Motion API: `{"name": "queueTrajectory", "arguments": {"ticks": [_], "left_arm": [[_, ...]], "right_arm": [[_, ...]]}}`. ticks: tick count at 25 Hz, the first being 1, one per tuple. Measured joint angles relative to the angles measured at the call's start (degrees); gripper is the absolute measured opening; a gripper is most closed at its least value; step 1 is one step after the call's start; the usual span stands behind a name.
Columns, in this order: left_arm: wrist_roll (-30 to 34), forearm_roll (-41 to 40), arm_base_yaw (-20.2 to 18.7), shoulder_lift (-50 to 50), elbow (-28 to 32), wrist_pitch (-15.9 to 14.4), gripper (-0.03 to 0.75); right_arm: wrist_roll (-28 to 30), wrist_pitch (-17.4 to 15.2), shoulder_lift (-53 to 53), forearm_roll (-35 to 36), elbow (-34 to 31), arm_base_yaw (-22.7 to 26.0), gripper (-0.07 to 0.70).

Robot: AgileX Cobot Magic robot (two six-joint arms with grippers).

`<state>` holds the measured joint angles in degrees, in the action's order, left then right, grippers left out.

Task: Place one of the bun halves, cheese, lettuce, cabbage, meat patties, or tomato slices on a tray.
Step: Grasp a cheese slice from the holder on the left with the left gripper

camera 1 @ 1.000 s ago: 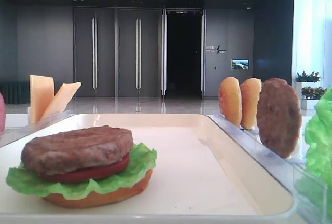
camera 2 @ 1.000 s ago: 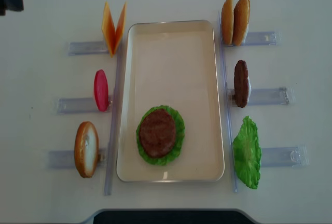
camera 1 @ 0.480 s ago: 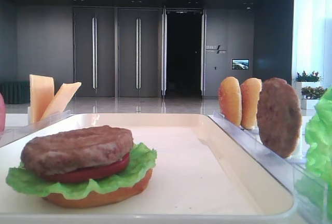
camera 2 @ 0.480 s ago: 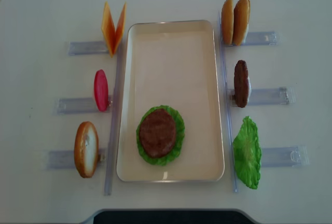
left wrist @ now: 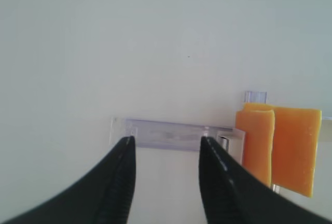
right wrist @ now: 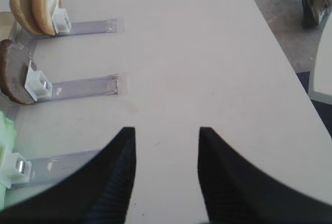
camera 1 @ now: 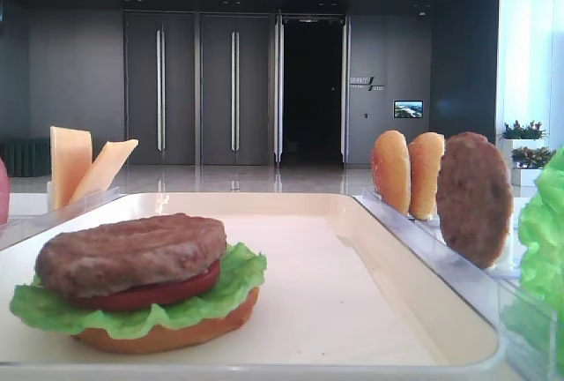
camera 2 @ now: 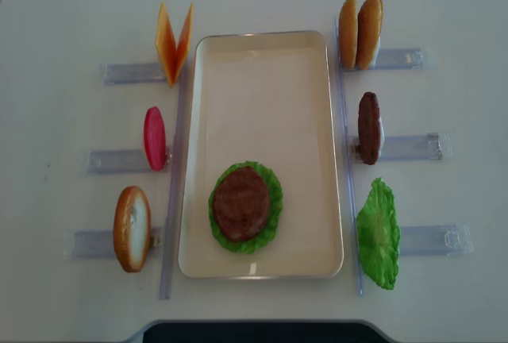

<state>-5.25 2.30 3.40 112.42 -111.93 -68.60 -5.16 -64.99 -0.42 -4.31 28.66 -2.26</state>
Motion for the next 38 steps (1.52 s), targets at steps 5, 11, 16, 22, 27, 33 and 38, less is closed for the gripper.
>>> {"name": "queueTrajectory", "arguments": {"ticks": [5,11,16,22,27,33,38], "left_arm": [[-1.32,-1.43,-2.64,1.89,-2.29,-1.8,0.317],[-5.76,-2.83,-10.73,2.75,-2.61,-1.98,0.317],[-9.38,-2.83,-18.45,4.99,-2.78,-1.98,0.317],[-12.78,-5.5,-23.89,7.18,-2.78,-1.98,0.317],[-14.17,-8.69,-24.02,7.25,-2.84,-2.03,0.317],[-14.55,-9.68,-24.02,7.42,-2.84,-2.05,0.317],[-14.6,-9.68,-24.02,9.83,-2.88,-2.05,0.317]], "right_arm": [[0.0,0.0,0.0,0.0,0.0,0.0,0.306],[0.0,0.0,0.0,0.0,0.0,0.0,0.306],[0.0,0.0,0.0,0.0,0.0,0.0,0.306],[0.0,-0.06,0.0,0.0,0.0,0.0,0.306],[0.0,-0.06,0.0,0.0,0.0,0.0,0.306],[0.0,-0.06,0.0,0.0,0.0,0.0,0.306],[0.0,-0.06,0.0,0.0,0.0,0.0,0.306]]}}
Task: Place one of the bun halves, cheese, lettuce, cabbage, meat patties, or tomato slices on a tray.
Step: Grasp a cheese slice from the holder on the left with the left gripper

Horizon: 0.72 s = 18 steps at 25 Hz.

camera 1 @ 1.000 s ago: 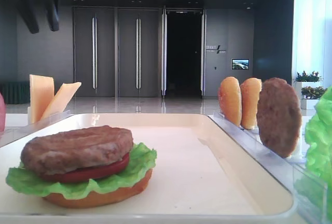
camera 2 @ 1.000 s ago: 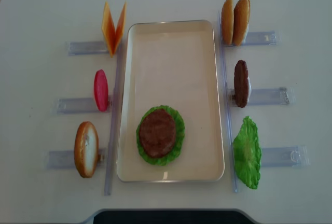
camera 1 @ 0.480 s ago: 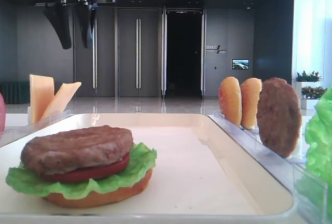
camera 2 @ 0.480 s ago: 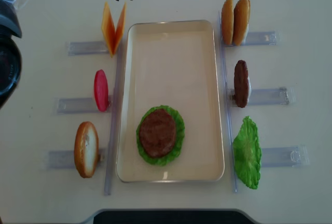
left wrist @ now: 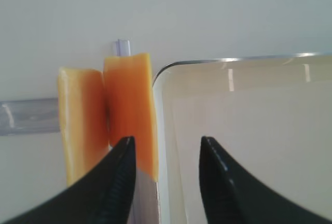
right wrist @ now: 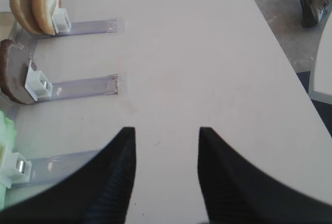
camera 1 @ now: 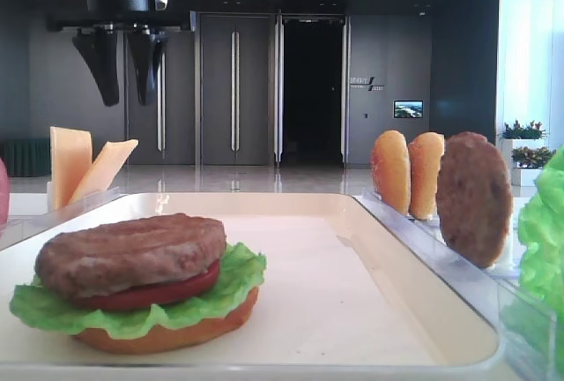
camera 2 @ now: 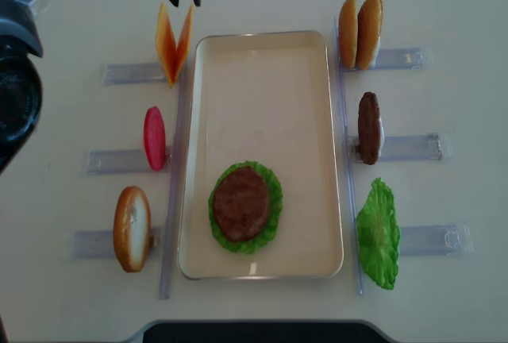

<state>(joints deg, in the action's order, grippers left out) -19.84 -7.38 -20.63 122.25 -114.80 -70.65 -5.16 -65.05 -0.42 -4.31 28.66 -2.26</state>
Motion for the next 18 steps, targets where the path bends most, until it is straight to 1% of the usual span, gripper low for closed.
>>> {"name": "queueTrajectory", "arguments": {"ticks": [11,18], "left_arm": [[-0.16,-4.21,0.0,3.37,0.0,0.0,0.317],[-0.16,-4.28,0.0,6.15,0.0,0.0,0.317]], "right_arm": [[0.0,0.0,0.0,0.05,0.0,0.0,0.306],[0.0,0.0,0.0,0.05,0.0,0.0,0.306]]}}
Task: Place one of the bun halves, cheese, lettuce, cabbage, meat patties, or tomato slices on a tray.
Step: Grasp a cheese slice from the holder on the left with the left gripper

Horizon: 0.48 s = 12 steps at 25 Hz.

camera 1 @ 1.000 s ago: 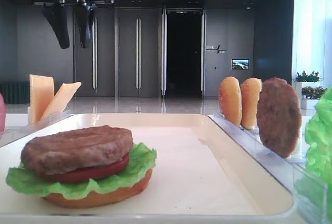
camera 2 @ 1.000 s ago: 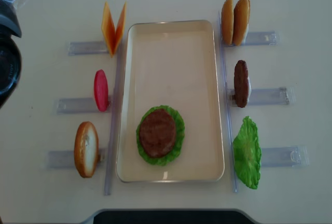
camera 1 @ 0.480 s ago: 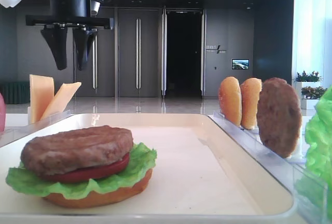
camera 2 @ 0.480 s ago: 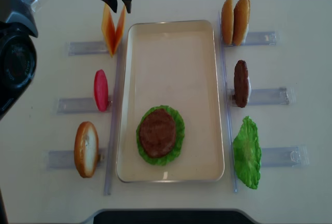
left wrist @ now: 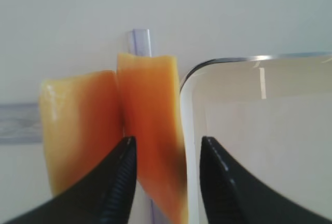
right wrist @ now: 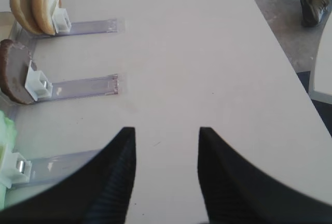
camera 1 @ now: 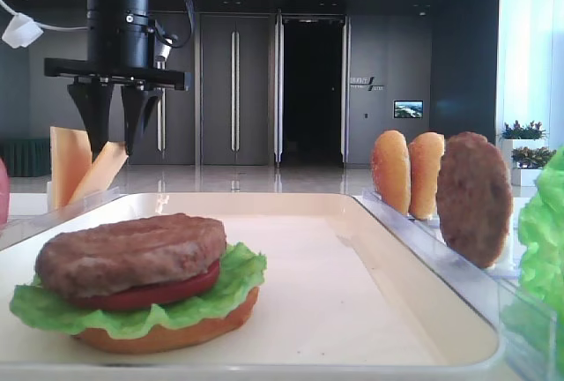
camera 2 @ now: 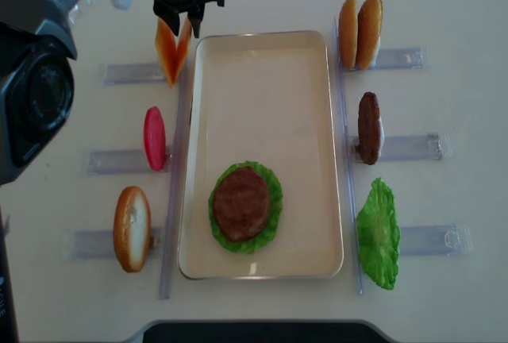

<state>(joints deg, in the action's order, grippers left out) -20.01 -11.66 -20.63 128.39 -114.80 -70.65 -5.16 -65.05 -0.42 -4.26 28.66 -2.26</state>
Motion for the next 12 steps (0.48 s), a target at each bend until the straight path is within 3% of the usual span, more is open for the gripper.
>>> {"name": "queueTrajectory", "arguments": {"ticks": [12], "left_arm": [[0.0,-2.59,0.0,1.16,0.0,0.0,0.317]], "right_arm": [[0.0,0.0,0.0,0.0,0.0,0.0,0.305]]}}
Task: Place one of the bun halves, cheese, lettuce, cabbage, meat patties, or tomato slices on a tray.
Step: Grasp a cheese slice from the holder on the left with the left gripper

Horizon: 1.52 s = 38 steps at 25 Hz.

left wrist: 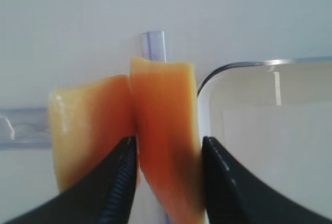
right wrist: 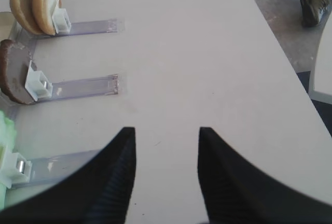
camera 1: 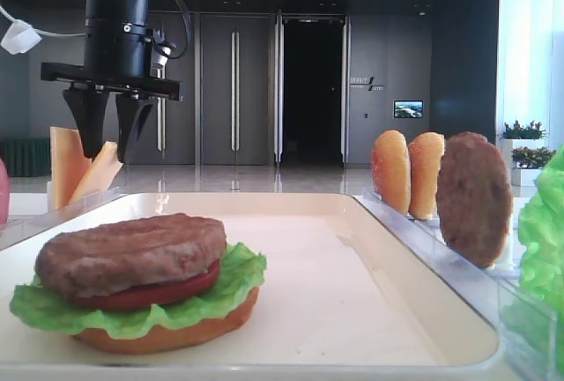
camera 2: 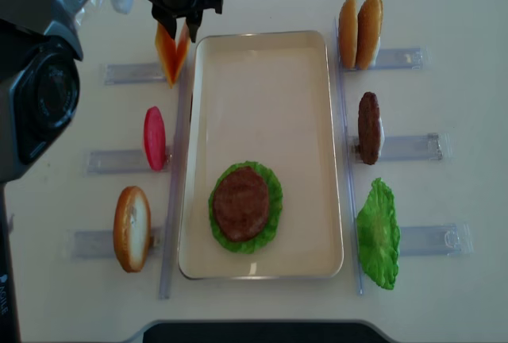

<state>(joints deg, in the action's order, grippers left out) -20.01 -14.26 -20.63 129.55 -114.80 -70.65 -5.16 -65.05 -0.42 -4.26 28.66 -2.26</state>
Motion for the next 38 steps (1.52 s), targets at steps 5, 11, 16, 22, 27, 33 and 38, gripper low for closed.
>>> {"name": "queueTrajectory", "arguments": {"ticks": [5,11,16,22,27,33,38], "left_arm": [[0.0,0.0,0.0,0.93,0.0,0.05,0.317],[0.0,-0.08,0.0,0.96,0.0,0.05,0.286],[0.56,-0.14,0.0,0.96,0.0,0.05,0.197],[1.53,-0.44,0.0,0.96,0.0,0.05,0.039],[1.99,-0.39,0.0,0.96,0.0,0.05,0.036],[2.28,0.52,0.06,0.06,0.0,-0.01,0.035],[2.98,1.41,0.06,-4.17,0.0,-0.01,0.035]], "right_arm": [[0.0,0.0,0.0,0.0,0.0,0.0,0.305],[0.0,0.0,0.0,0.0,0.0,0.0,0.305],[0.0,0.0,0.0,0.0,0.0,0.0,0.305],[0.0,0.0,0.0,0.0,0.0,0.0,0.305],[0.0,-0.05,0.0,0.0,0.0,0.0,0.305],[0.0,-0.03,0.0,0.0,0.0,0.0,0.305],[0.0,-0.03,0.0,0.0,0.0,0.0,0.305]]}}
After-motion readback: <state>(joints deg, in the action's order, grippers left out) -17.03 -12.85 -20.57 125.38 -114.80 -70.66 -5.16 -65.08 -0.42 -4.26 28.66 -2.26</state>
